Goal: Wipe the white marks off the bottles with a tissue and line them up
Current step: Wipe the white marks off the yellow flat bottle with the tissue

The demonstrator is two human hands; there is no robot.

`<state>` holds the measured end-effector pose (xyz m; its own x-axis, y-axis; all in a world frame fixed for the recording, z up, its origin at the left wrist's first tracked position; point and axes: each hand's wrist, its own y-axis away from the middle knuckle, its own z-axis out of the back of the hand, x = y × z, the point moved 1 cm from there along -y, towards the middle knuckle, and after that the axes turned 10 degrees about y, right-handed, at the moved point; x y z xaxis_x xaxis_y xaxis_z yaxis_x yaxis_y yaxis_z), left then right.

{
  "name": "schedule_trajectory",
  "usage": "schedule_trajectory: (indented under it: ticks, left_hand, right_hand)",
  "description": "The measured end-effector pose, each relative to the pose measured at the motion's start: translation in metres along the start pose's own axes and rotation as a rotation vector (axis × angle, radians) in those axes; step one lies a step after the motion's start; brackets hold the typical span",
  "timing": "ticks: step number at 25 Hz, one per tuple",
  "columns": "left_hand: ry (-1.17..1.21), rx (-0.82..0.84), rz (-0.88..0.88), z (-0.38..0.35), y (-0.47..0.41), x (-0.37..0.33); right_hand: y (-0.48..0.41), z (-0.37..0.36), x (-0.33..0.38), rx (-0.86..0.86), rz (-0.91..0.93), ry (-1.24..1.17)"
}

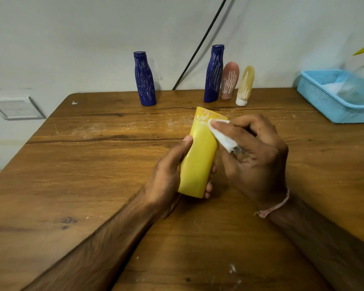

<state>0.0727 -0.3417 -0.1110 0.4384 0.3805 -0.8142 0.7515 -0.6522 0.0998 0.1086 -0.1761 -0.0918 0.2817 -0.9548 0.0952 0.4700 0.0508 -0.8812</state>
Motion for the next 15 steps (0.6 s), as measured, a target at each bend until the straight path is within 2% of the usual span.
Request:
schedule_trajectory:
  ticks: [2, 6, 9, 13, 15]
  left_hand:
    - [-0.02, -0.006, -0.023, 0.0, 0.0, 0.002]
    - [-0.038, 0.013, -0.063, 0.0, 0.0, 0.002]
    - [-0.041, 0.0, -0.073, -0.001, -0.001, 0.002]
    - [-0.071, 0.008, -0.094, 0.0, 0.0, 0.003]
    - [-0.105, 0.007, -0.1, -0.001, 0.001, 0.003]
  right_hand:
    - [-0.001, 0.0, -0.001, -0.004, -0.047, -0.004]
    - [0.003, 0.002, 0.007, 0.01, 0.044, -0.021]
    - [-0.001, 0.001, 0.001, -0.009, -0.036, 0.032]
    - [0.003, 0.003, 0.009, 0.018, 0.053, -0.011]
    - [0.002, 0.003, 0.007, 0.002, 0.023, 0.029]
